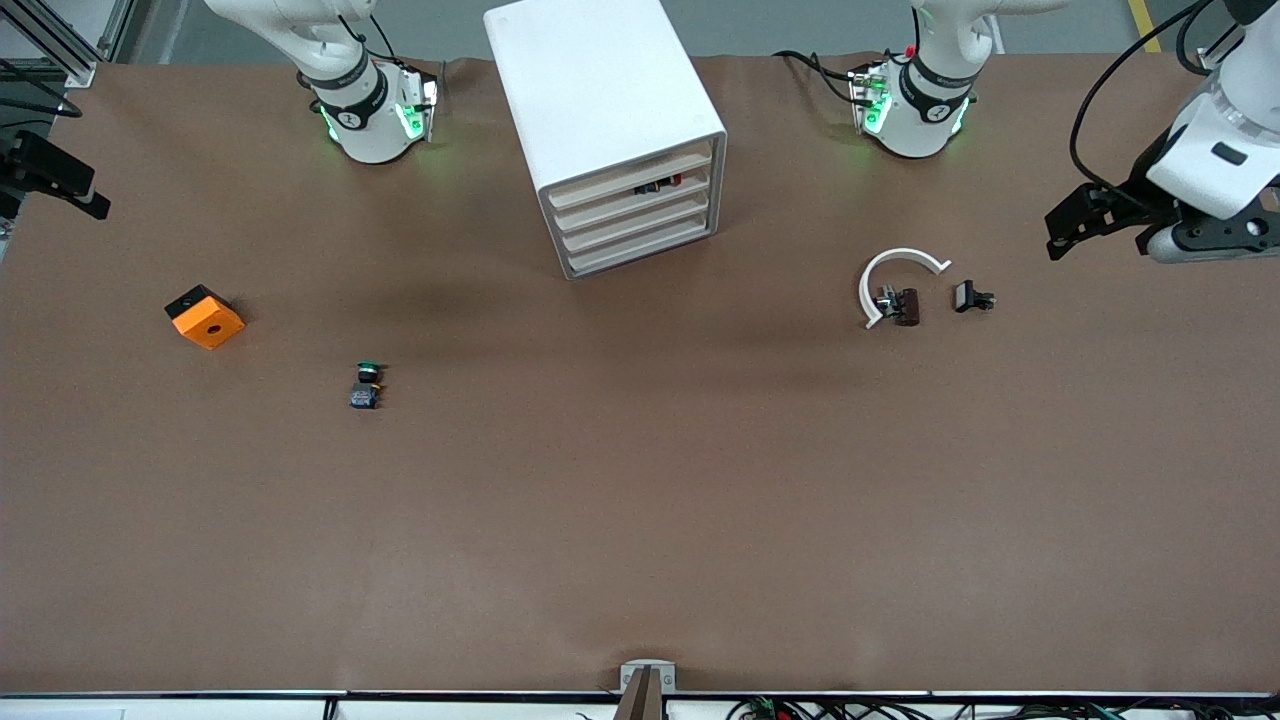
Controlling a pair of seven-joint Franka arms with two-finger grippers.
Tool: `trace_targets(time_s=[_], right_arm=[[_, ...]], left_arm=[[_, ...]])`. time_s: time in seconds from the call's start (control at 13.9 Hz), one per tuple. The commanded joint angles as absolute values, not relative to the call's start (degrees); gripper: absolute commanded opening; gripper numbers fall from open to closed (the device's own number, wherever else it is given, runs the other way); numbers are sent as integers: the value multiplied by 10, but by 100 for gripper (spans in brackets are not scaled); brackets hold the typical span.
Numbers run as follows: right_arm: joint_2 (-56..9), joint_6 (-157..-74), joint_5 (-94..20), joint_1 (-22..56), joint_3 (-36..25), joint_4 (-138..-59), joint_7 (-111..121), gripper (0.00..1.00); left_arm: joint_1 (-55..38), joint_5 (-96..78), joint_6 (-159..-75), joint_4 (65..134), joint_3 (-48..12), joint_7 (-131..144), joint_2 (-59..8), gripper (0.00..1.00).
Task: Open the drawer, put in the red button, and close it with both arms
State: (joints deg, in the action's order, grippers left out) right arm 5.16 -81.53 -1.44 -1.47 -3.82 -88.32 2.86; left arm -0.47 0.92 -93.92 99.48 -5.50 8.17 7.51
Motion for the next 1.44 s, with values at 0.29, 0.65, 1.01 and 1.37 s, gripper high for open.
trace_targets(time_s=[0.29, 0.65, 1.01, 1.37], right_arm=[[56, -806, -21, -16, -39, -880, 25, 100], [56, -806, -21, -17, -39, -880, 25, 100], [56, -806, -21, -17, -40, -880, 26, 100], [56, -811, -20, -17, -39, -881, 30, 100]], left_arm=[[-6, -5, -898, 969, -50, 66, 73, 100], [-6, -5, -898, 968, -49, 71, 72, 100], [-5, -4, -893, 966, -48, 76, 71, 100], [-5, -4, -893, 965, -48, 72, 71, 100]])
